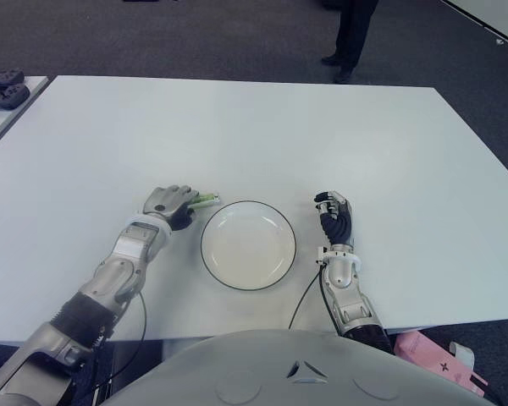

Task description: Put the toothpaste on the table into the plate.

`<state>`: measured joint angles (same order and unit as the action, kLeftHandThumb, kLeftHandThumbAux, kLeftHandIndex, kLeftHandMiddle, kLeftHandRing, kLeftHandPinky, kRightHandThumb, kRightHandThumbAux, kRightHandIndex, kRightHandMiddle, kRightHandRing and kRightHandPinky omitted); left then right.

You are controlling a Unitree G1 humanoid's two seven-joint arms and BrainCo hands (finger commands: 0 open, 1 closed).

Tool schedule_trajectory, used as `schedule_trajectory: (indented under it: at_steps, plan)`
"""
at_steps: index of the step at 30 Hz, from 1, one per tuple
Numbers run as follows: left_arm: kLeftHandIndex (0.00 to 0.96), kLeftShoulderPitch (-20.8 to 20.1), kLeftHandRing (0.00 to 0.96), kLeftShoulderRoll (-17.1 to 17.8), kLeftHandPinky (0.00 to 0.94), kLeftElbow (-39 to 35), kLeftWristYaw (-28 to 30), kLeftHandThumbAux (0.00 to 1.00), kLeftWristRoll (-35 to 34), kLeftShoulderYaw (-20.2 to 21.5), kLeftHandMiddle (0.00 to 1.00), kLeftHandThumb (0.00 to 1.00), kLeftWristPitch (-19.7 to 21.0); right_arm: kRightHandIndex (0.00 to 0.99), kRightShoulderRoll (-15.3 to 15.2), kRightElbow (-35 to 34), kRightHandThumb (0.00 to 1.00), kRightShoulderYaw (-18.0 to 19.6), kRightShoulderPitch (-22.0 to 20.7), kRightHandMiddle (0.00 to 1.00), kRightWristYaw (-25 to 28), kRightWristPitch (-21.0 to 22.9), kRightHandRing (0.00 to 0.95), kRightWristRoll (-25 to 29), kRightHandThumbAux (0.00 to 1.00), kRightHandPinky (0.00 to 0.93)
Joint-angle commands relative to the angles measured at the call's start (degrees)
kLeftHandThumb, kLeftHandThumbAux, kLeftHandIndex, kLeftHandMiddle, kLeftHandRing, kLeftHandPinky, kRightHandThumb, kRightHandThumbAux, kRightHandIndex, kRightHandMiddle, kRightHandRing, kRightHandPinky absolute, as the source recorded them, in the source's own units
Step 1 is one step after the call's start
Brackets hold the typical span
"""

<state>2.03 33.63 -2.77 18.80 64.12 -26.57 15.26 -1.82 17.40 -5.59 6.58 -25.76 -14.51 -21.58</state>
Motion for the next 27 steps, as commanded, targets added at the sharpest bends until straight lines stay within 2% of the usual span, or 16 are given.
schedule_trajectory:
  at_steps: [1,2,4,7,13,20,24,27]
  plan:
    - [0.316,5.6,0.428,-2.0,0.482,2.5,1.7,0.463,-0.2,-1.8,0.42,0.694,2.4,0.417,-0.3,1.2,0.836,0.4,0.1,0.466,0.4,-0.1,0.471,0.4,0.689,0.437]
    - [0.347,6.1,0.467,-2.4,0.518,3.0,0.5,0.474,-0.2,-1.6,0.456,0.7,2.9,0.417,-0.3,1.2,0.836,0.4,0.1,0.466,0.3,-0.2,0.471,0.4,0.689,0.435]
    - [0.388,6.6,0.554,-3.3,0.595,4.5,-2.0,0.58,-0.5,-1.3,0.538,0.711,3.5,0.416,-0.4,1.1,0.835,0.4,0.1,0.467,0.3,-0.4,0.471,0.4,0.689,0.435]
    - [0.419,6.7,0.654,-4.1,0.684,6.0,-4.2,0.656,-0.9,-1.0,0.623,0.718,3.7,0.414,-0.4,1.0,0.835,0.4,0.2,0.467,0.2,-0.5,0.469,0.3,0.69,0.439]
    - [0.435,5.9,0.735,-5.2,0.781,8.4,-7.0,0.694,-3.1,-0.1,0.709,0.721,2.6,0.406,-0.5,0.6,0.833,0.3,0.2,0.472,0.4,-0.2,0.476,0.3,0.692,0.456]
    - [0.441,5.8,0.782,-5.6,0.82,10.0,-8.5,0.702,-7.2,1.4,0.771,0.72,-0.1,0.387,-0.6,0.8,0.83,0.4,0.0,0.485,0.9,-0.1,0.503,0.8,0.695,0.494]
    - [0.442,6.0,0.796,-6.1,0.819,10.4,-8.5,0.703,-10.5,3.0,0.79,0.719,-1.3,0.391,-0.5,0.9,0.832,0.6,-0.1,0.481,0.8,0.0,0.49,0.9,0.694,0.454]
    - [0.443,6.0,0.799,-6.3,0.814,10.5,-8.6,0.704,-11.9,3.5,0.797,0.718,-1.6,0.393,-0.5,1.0,0.832,0.6,-0.1,0.479,0.6,0.0,0.487,0.8,0.694,0.486]
